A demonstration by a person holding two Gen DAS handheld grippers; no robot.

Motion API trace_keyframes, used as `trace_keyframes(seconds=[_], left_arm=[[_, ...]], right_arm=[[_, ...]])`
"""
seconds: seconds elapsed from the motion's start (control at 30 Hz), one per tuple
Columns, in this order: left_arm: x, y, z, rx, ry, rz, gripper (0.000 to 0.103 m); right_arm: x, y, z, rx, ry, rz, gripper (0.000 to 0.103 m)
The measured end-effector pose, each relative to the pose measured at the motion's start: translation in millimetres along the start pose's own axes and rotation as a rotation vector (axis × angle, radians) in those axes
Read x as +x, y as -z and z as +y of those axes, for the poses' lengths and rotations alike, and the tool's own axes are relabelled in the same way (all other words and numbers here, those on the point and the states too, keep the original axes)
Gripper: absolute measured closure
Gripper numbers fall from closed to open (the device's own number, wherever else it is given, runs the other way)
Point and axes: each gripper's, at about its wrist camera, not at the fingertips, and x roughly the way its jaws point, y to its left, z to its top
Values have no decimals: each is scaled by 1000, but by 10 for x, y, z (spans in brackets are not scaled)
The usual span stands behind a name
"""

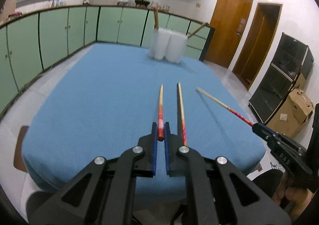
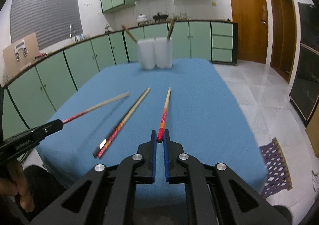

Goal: Organize utensils
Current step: 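Lift both red-patterned chopsticks and lower them into the white holder with both tools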

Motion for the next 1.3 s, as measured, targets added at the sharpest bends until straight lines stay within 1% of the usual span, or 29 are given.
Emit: trace_keyframes(seconds=[0.17, 0.27, 0.4, 0.5, 0.7, 0.77, 0.9, 1.07, 1.17, 1.3], left_arm=[[-164, -239, -88, 24, 2, -51, 98], [-242, -384, -127, 40, -4, -78, 98], [-303, -537, -163, 62, -7, -97, 98], [-317, -688, -186, 78, 0, -105, 98], [-227, -951, -181, 102, 8, -85, 98], [-165, -1083, -202, 114, 20, -67, 98], [-123, -1321, -228, 138, 25, -72, 98], [-12, -1664, -283, 168, 42, -73, 98], [76, -1869, -310, 189, 50, -67, 98], [213, -2125, -339, 213, 50, -57, 98]], right_arm=[[-192, -331, 7, -24, -11, -48, 97], [-220, -555, 51, -60, -16, -66, 97], [-234, -804, 58, -86, -25, -66, 97], [-210, -1031, 27, -90, -45, -54, 97], [-14, -1434, 34, -143, -59, 0, 97], [48, -1553, 52, -164, -61, 18, 97], [177, -1781, 84, -192, -76, 55, 97], [354, -2109, 114, -190, -109, 109, 97], [397, -2288, 168, -216, -111, 114, 97], [436, -2652, 246, -223, -122, 104, 97]])
